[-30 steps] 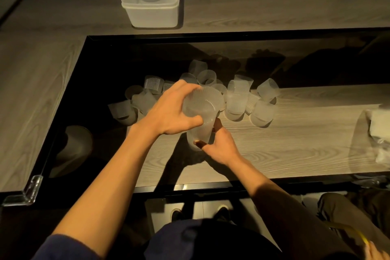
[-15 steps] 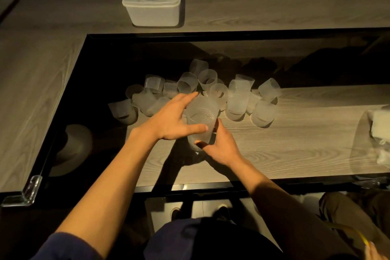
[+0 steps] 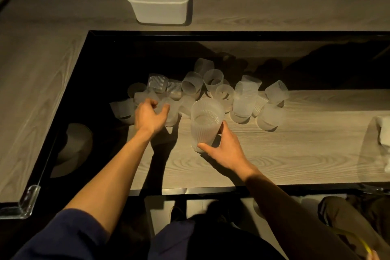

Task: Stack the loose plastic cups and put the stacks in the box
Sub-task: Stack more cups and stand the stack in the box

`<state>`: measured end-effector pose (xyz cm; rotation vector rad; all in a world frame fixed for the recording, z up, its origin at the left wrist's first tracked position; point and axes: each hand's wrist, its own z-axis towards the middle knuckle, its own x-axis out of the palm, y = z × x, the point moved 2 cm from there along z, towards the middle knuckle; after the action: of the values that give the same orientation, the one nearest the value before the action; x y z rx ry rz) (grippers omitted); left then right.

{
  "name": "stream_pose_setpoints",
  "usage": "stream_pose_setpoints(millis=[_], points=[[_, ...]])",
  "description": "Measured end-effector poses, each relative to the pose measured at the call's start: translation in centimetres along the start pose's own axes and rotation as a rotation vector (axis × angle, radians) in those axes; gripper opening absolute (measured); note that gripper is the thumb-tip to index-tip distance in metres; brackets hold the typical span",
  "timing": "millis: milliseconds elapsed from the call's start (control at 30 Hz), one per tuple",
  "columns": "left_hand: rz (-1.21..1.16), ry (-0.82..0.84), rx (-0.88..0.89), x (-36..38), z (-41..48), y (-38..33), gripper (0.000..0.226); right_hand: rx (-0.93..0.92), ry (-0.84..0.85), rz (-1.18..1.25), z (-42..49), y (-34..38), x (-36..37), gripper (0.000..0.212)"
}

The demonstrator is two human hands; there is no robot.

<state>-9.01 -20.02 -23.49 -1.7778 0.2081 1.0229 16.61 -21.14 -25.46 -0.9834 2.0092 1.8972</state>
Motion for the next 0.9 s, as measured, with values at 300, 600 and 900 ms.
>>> stream_pose_setpoints(millis=[300,600,900], points=[[0.283,0.051,0.031,2.4,1.5,-0.9,0.065,0.01,0.012,0.003,0.5,0.2,-0.2,0.092],[-0.33,-0.059,-0.033,-0.8,1.4,-3.2,0.026,-0.039,0.008,-0.012,0.3,0.3,-0.2,0.091],[-0.438,0.122,0.421,-5.3,-2.2,-10.2,0.034,-0.048,0.013,-0.015,0.2,0.1,0.2,0.093]])
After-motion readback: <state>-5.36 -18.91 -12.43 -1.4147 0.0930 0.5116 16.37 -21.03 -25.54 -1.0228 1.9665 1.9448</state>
